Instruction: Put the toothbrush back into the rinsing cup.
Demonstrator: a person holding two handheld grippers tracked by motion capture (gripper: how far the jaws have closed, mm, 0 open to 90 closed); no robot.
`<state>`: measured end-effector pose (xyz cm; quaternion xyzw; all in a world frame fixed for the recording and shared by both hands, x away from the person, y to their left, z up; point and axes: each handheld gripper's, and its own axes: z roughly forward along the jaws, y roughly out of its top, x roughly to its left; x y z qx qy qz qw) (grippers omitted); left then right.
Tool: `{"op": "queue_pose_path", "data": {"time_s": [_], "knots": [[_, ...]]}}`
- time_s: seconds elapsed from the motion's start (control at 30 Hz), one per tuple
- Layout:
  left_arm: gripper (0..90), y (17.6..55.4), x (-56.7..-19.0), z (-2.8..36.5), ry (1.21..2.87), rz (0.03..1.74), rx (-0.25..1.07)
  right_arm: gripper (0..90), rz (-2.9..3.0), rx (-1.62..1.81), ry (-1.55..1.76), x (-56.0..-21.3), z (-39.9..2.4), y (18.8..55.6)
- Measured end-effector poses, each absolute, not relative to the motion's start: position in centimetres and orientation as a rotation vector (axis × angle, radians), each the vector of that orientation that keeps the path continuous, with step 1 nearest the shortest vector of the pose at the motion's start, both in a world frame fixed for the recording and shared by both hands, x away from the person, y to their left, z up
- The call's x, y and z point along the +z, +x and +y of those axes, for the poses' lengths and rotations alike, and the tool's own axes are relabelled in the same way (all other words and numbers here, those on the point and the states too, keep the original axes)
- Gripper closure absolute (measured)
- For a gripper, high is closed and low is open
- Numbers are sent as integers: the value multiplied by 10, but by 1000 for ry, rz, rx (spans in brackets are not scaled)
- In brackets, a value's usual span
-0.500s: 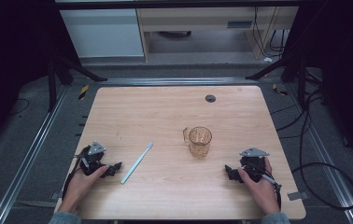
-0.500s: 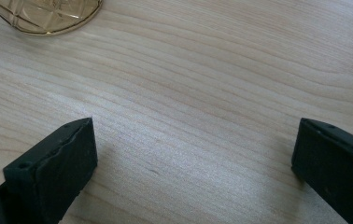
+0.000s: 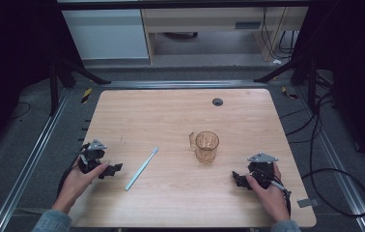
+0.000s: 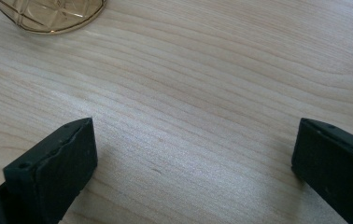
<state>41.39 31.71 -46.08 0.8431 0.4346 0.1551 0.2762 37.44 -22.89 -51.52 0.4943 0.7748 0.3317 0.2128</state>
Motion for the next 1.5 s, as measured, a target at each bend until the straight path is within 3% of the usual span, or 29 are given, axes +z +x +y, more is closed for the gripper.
{"op": "queue_pose_path", "data": {"time_s": [0.2,0.87,1.07,1.13,1.5], "knots": [[50,421,-428,297,2453,1142,460,5,2151,921,1373,-515,-229,374],[110,437,-365,255,2725,1108,390,5,2151,921,1373,-515,-229,374],[149,446,-359,232,2791,1089,384,5,2150,921,1373,-515,-229,374],[212,447,-357,223,2809,1048,388,6,2150,921,1373,-515,-229,374],[246,456,-374,191,2900,1015,317,6,2147,917,1371,-515,-229,374]]}}
